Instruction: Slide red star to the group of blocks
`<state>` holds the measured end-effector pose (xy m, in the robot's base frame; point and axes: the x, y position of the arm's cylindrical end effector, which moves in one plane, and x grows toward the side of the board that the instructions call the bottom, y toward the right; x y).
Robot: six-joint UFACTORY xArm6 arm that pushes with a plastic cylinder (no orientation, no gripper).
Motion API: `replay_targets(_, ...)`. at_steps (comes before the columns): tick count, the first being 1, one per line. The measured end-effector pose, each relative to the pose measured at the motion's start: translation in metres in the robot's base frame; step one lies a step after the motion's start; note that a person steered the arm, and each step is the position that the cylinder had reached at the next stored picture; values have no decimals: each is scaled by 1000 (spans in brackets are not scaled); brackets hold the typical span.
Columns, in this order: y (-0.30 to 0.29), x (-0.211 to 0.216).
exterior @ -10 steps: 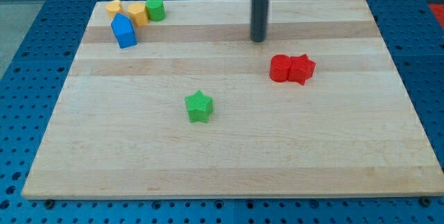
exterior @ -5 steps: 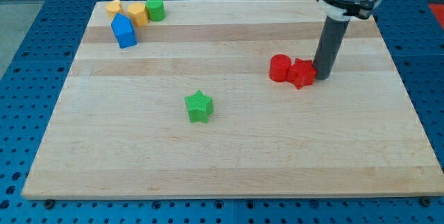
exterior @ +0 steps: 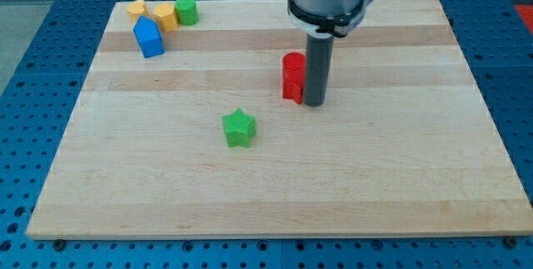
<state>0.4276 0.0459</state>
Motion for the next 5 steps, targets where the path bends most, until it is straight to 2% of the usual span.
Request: replay_targets(5, -41, -74)
